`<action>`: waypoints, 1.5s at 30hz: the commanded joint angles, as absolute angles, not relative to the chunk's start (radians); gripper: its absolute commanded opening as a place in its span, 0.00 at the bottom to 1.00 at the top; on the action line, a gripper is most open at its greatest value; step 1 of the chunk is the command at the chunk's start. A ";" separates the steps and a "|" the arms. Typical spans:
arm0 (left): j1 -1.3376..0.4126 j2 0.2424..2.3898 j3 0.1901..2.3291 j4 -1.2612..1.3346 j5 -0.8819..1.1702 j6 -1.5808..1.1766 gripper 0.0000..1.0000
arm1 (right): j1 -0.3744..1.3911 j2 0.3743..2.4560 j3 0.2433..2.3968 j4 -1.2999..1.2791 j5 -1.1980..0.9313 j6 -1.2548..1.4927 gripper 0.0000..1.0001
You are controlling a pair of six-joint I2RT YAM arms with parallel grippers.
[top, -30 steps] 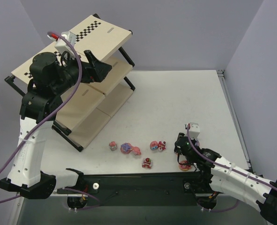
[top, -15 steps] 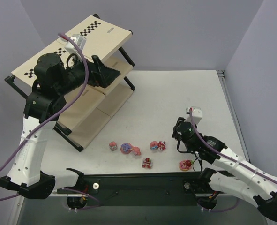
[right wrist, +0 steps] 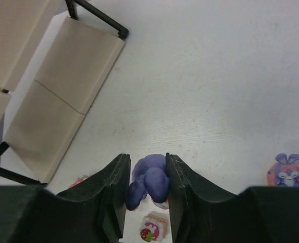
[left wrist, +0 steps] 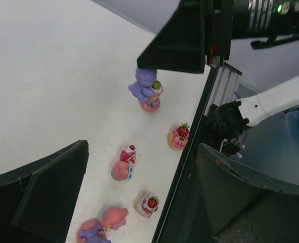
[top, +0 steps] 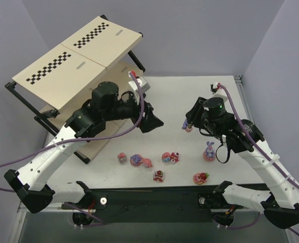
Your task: Place and organize the plastic toys onto the shelf
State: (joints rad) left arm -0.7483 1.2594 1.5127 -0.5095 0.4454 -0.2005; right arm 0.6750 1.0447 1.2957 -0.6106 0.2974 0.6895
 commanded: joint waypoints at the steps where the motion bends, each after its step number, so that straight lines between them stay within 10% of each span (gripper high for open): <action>1: -0.831 1.265 1.425 -0.290 0.457 -0.166 0.97 | 0.670 1.083 1.407 -0.710 0.144 0.710 0.00; 34: -0.923 1.460 1.382 -0.048 0.357 -0.316 0.75 | 0.681 1.069 1.479 -0.632 0.008 0.738 0.00; 41: -0.923 1.488 1.384 -0.014 0.365 -0.350 0.61 | 0.683 1.063 1.482 -0.624 0.008 0.747 0.00; 45: -0.923 1.493 1.393 -0.014 0.359 -0.353 0.34 | 0.683 1.060 1.476 -0.621 -0.018 0.755 0.00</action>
State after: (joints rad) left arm -0.9279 1.4876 1.3544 -0.0612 0.3779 -0.3428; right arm 0.6746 1.0847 1.4422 -0.6674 0.0200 0.7349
